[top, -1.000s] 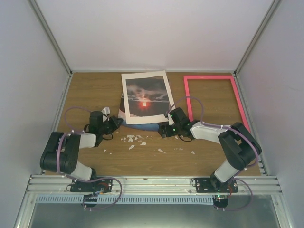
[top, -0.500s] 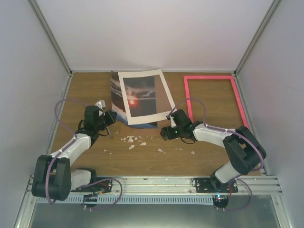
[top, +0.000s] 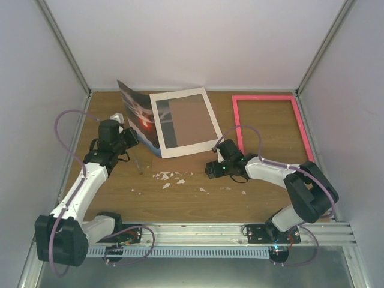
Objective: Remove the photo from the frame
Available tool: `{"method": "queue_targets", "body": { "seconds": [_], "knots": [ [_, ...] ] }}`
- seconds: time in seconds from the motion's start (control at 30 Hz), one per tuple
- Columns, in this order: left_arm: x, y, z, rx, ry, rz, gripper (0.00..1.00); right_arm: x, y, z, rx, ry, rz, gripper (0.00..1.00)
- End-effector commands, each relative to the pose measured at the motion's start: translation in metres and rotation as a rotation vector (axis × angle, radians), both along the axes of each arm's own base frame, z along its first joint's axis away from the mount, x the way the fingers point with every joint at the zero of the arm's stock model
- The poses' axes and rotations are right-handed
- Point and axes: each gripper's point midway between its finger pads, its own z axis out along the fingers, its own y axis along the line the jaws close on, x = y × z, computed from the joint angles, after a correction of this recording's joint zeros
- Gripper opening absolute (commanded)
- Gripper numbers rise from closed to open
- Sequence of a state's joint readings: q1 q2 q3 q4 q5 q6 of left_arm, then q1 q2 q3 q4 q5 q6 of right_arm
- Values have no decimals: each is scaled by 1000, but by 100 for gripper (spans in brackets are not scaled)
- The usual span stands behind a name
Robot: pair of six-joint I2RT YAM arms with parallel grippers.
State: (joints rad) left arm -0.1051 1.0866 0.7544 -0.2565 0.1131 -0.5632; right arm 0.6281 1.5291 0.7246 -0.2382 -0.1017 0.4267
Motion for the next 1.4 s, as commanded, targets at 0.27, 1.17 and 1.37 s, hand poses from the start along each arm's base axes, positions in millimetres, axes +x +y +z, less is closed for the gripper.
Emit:
{"method": "queue_targets", "body": {
  "seconds": [0.27, 1.17, 1.37],
  "knots": [
    [3, 12, 117, 157, -124, -17, 0, 18, 1, 47, -2, -168, 30, 87],
    [-48, -152, 197, 455, -345, -752, 0, 33, -11, 252, 12, -841, 182, 87],
    [-74, -182, 192, 527, -377, -893, 0, 19, -11, 290, -11, -987, 293, 87]
  ]
}}
